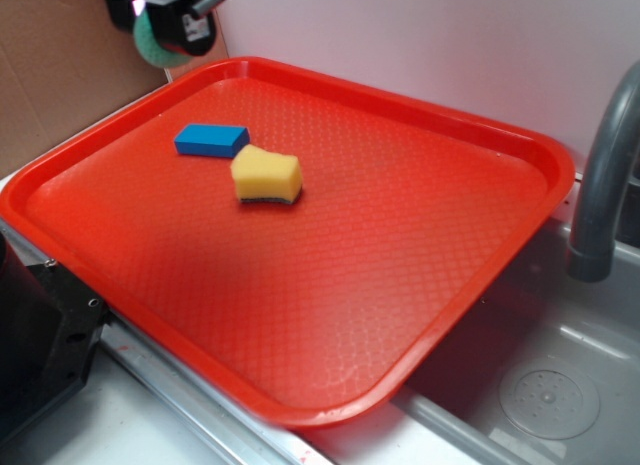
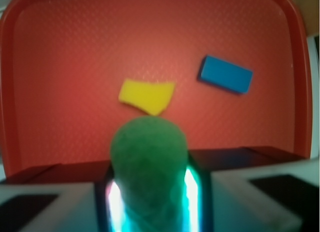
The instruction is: Grab the green ball.
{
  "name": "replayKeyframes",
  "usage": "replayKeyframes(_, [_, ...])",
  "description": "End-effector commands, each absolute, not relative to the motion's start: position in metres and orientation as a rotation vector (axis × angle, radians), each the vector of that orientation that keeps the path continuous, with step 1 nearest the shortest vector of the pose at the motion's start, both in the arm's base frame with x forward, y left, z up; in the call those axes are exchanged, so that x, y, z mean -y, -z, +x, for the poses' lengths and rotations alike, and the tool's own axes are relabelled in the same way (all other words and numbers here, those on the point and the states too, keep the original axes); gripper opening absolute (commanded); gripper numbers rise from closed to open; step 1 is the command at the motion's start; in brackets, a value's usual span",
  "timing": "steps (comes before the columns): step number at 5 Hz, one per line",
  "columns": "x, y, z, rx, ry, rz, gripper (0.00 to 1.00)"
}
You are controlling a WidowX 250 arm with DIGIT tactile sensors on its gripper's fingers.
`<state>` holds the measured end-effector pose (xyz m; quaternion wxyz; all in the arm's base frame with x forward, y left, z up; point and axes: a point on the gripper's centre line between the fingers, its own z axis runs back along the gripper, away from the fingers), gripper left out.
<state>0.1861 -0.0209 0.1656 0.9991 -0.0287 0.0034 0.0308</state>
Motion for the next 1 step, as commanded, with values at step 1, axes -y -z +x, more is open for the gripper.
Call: replayKeyframes(1, [0.0084,-0.1756,0.2022,0.071,-0.077,-0.023,0.00])
